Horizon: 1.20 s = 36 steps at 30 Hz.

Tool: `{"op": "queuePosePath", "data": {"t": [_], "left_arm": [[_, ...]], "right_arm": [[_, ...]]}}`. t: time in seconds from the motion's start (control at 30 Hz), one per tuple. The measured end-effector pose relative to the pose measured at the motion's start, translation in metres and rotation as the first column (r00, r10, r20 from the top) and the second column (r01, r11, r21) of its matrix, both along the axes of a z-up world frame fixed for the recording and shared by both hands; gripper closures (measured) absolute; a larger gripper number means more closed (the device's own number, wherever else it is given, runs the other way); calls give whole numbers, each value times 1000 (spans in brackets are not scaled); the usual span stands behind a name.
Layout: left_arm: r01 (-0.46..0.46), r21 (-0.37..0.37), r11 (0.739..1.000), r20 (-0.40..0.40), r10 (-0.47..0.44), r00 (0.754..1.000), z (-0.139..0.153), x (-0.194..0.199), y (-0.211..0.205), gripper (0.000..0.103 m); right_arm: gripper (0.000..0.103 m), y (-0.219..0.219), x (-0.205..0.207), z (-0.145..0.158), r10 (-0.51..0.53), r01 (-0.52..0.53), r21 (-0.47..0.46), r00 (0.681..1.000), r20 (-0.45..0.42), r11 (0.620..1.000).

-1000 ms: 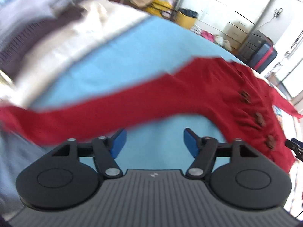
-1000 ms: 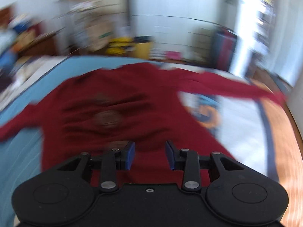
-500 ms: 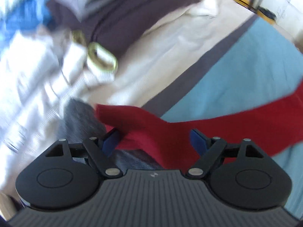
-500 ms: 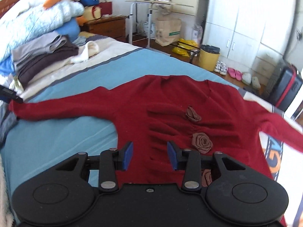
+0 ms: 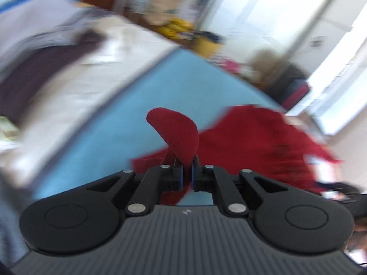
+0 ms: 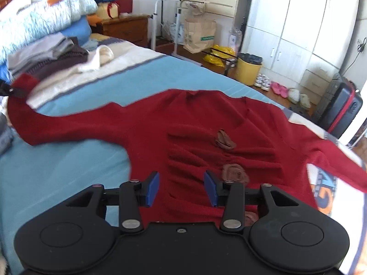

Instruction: Fold clothes

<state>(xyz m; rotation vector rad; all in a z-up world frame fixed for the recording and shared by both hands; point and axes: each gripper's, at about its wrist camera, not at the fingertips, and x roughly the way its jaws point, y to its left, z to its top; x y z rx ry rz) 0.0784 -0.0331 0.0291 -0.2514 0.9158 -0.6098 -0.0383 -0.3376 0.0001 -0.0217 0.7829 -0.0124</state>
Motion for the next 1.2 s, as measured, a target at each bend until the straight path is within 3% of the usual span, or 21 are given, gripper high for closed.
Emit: {"op": "queuePosePath", "data": {"t": [0.1, 0.23, 0.3, 0.37, 0.4, 0.5, 0.53, 0.6, 0.67, 0.73, 0.77, 0.8, 0.9, 1.0, 1.07, 1.1, 1.2], "left_arm": [[142, -110, 984, 4, -142, 990, 27, 1, -50, 98], [292, -252, 923, 11, -299, 954, 54, 13, -123, 98], [349, -289, 892, 54, -349, 936, 64, 18, -156, 98], [404, -304, 863, 78, -400, 913, 66, 23, -187, 97], [428, -300, 852, 80, -425, 902, 65, 24, -200, 90], [423, -256, 869, 71, -419, 905, 46, 29, -204, 34], [405, -248, 880, 79, -398, 914, 36, 36, -197, 31], [366, -228, 902, 93, -355, 930, 16, 49, -182, 31], [298, -159, 941, 88, -287, 954, -8, 64, -163, 31], [225, -79, 971, 64, -220, 973, -37, 79, -144, 31], [193, -37, 981, 41, -191, 981, -52, 88, -135, 31], [171, -2, 985, 4, -171, 985, -65, 94, -130, 32], [143, 18, 990, -100, -141, 985, -98, 120, -117, 32], [137, -9, 990, -147, -137, 980, -114, 129, -122, 32], [154, -18, 988, -147, -155, 977, -113, 126, -126, 32], [160, -12, 987, -139, -160, 977, -114, 127, -127, 32], [162, 4, 987, -115, -160, 980, -113, 123, -127, 32]], "right_arm": [[55, 2, 2, 0, 30, -32, 47, 999, 25, 998], [52, 14, 4, 4, 140, -153, 159, 986, 90, 975], [43, 18, 11, 7, 182, -199, 189, 978, 106, 962], [42, 17, 19, 11, 196, -218, 212, 973, 120, 953], [37, 13, 24, 12, 182, -207, 231, 975, 126, 951], [34, -3, 43, -1, 59, -87, 297, 993, 100, 951], [34, -8, 50, -8, 11, -36, 313, 997, 80, 949], [34, -20, 59, -25, -74, 64, 316, 997, 18, 947], [37, -38, 62, -39, -145, 144, 335, 989, -24, 931], [54, -53, 61, -47, -191, 203, 268, 979, -69, 942], [71, -60, 61, -51, -214, 230, 232, 973, -90, 945], [80, -65, 60, -53, -222, 239, 186, 969, -111, 953], [83, -74, 50, -51, -208, 224, 143, 971, -117, 964], [72, -82, 41, -47, -219, 249, 207, 963, -159, 946], [69, -84, 38, -47, -232, 272, 201, 951, -205, 941], [59, -85, 37, -46, -239, 284, 195, 944, -227, 939], [51, -84, 37, -38, -279, 306, 80, 929, -242, 949]]}}
